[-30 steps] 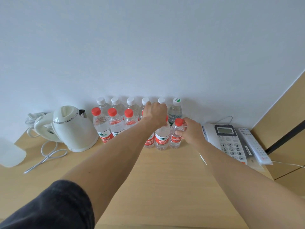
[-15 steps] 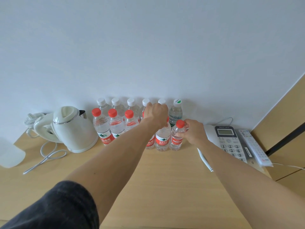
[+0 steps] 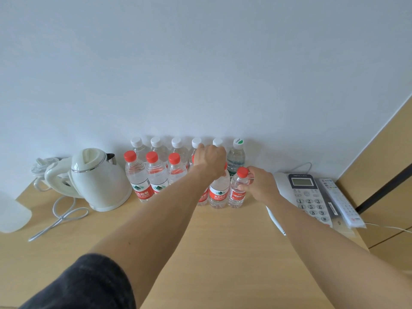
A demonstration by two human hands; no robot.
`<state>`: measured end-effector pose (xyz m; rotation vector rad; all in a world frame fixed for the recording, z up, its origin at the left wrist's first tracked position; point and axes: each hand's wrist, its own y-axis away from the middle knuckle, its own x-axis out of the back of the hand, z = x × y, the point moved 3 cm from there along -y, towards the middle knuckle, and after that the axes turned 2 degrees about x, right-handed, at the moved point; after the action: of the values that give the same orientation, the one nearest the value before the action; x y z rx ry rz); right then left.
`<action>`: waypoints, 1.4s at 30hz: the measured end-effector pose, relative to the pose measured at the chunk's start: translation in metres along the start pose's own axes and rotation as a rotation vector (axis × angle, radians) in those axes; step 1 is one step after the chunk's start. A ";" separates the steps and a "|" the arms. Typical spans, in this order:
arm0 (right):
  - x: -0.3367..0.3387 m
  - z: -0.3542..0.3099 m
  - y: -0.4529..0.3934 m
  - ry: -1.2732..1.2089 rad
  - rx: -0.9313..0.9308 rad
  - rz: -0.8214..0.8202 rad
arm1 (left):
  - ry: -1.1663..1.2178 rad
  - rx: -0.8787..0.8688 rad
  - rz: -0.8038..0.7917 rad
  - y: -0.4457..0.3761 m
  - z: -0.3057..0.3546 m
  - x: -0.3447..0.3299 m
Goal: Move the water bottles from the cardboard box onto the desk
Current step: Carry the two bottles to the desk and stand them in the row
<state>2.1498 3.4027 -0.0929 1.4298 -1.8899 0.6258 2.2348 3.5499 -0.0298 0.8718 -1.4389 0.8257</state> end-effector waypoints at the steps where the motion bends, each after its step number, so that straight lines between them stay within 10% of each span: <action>1: 0.000 0.000 0.001 0.002 -0.004 -0.006 | 0.000 0.000 0.002 0.000 0.000 0.000; 42: 0.028 -0.062 0.000 0.159 0.029 0.046 | 0.252 0.061 0.171 0.023 -0.115 0.055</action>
<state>2.1596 3.4299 -0.0313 1.3172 -1.7991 0.7694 2.2671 3.6600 0.0310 0.6691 -1.2828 1.0732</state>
